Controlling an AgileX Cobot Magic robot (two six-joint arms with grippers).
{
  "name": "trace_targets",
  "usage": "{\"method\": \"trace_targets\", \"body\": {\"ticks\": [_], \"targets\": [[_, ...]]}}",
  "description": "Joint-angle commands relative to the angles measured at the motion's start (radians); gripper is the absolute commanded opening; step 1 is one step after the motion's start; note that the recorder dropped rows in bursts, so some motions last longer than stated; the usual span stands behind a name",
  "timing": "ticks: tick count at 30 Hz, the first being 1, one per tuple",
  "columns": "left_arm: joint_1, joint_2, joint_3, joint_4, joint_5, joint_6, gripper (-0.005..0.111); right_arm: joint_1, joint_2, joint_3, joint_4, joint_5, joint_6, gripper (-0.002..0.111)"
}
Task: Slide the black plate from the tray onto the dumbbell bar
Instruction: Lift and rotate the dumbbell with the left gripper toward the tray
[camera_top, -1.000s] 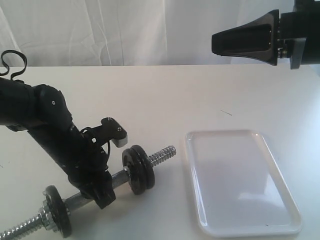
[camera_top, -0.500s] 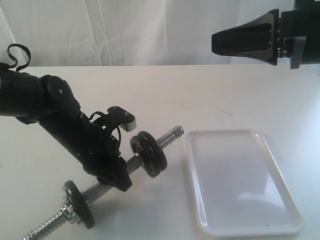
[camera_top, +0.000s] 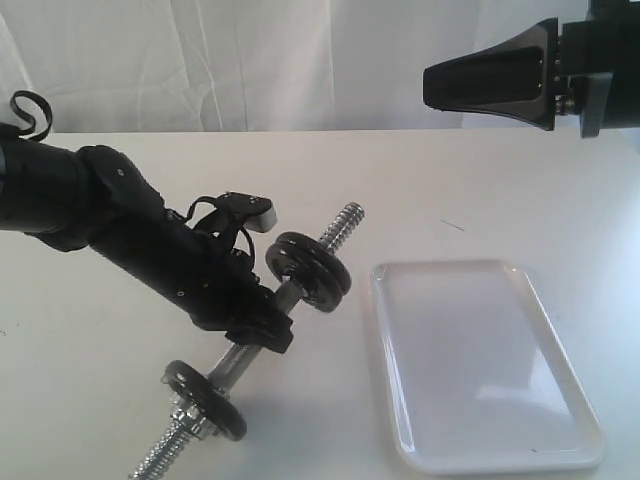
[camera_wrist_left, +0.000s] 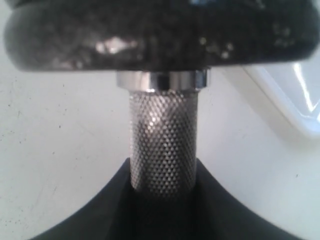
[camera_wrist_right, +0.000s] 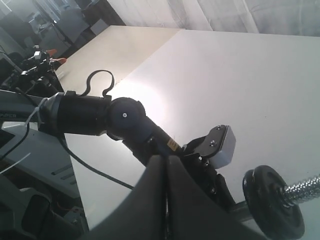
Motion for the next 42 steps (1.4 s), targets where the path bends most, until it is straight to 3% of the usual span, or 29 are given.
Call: {"method": "trace_targets", "body": {"ticks": [1, 6, 13, 18, 25, 42], "targets": [[-0.003, -0.054, -0.042, -0.272, -0.024, -0.002, 0.000, -0.003, -0.005, 0.004, 0.014, 0.004, 0.002, 0.000], [-0.007, -0.033, -0.040, -0.387, -0.078, -0.002, 0.000, -0.003, -0.005, 0.004, 0.015, 0.004, 0.006, 0.000], [-0.072, -0.015, -0.040, -0.548, -0.230, -0.002, 0.000, -0.003, -0.005, 0.004, 0.015, 0.004, 0.018, 0.000], [-0.090, 0.000, -0.040, -0.679, -0.264, -0.002, 0.000, -0.003, -0.005, 0.004, 0.015, 0.004, 0.024, 0.000], [-0.130, 0.032, -0.040, -0.702, -0.277, -0.002, 0.000, -0.003, -0.005, 0.004, 0.015, 0.004, 0.024, 0.000], [-0.132, 0.032, -0.040, -0.795, -0.277, -0.002, 0.000, -0.003, -0.005, 0.004, 0.015, 0.004, 0.024, 0.000]]}}
